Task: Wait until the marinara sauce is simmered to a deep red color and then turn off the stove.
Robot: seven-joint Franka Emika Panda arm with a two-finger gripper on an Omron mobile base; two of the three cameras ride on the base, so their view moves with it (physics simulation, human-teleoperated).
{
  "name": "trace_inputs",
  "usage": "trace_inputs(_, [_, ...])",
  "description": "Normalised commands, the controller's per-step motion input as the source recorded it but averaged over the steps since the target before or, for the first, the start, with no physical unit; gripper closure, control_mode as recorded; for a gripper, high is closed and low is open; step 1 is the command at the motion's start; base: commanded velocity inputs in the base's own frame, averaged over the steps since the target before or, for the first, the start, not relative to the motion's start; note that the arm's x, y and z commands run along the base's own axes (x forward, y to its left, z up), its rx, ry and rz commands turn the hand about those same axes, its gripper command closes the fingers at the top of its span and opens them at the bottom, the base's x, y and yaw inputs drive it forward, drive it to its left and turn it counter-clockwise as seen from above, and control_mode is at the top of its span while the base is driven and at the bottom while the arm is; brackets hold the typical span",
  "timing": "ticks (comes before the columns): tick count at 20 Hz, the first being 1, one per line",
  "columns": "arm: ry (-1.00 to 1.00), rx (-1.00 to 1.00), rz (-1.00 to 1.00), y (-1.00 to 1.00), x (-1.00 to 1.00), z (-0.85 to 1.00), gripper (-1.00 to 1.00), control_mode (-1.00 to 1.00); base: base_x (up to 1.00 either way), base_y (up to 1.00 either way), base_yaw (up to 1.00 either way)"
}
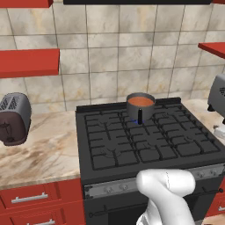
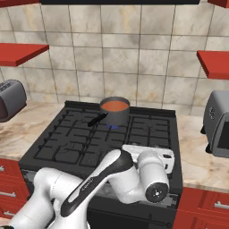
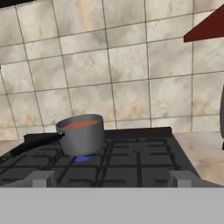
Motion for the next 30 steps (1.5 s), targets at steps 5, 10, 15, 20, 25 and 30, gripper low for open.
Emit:
trace_inputs(5, [-0.12, 0.04, 0.00, -0.18, 0.00, -0.27, -1.00, -1.00, 0.00, 0.00, 0.00])
trace_inputs(10, [-0.12, 0.00, 0.00, -0.03, 0.00, -0.51, -1.00, -1.00, 0.00, 0.00, 0.00])
trace_inputs(15, [-0.12, 0.00, 0.00, 0.00, 0.01, -0.61, -1.00, -1.00, 0.00, 0.00, 0.00])
trace_inputs(20, [-0.09, 0.00, 0.00, 0.01, 0.14, -0.60, -1.00, -1.00, 0.00, 0.00, 0.00])
trace_inputs(25, [-0.09, 0.00, 0.00, 0.03, 0.12, -0.55, -1.00, -1.00, 0.00, 0.00, 0.00])
trace_inputs(30, [-0.06, 0.00, 0.00, 0.00, 0.01, -0.57, -1.00, -1.00, 0.00, 0.00, 0.00])
